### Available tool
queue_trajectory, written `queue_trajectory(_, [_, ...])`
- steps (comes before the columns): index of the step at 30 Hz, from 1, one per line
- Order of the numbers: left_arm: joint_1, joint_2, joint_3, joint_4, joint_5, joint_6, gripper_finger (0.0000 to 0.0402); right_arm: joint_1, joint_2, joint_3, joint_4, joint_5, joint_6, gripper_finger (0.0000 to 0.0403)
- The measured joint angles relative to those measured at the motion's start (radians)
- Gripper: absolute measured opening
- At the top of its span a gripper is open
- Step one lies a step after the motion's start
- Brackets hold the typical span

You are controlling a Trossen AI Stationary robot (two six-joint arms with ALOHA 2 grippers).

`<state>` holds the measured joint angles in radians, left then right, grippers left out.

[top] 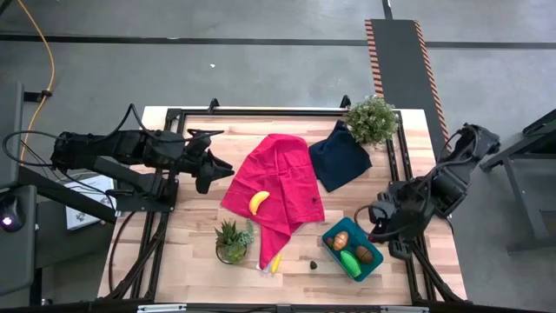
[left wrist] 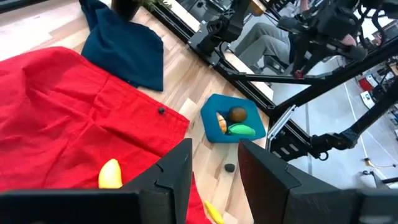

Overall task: Pick and placing Produce into tupperware
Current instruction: Put the red cherry into the blue bin

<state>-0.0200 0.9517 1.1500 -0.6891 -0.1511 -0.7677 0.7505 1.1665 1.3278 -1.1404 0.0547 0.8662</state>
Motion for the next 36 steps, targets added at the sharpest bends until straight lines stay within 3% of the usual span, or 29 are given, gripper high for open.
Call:
queue_trajectory(19, [0.000,0.000,0.001,-0.044,0.027,0.000,0.0117,0.122,0.226,-0.001,-0.027,0.138,0.054,0.0051])
queue_trajectory(36, [0.000,0.000,0.000,-0.045,0.031,0.000,0.0117,0.175,0.282,-0.002,-0.030,0.308,0.148,0.0051])
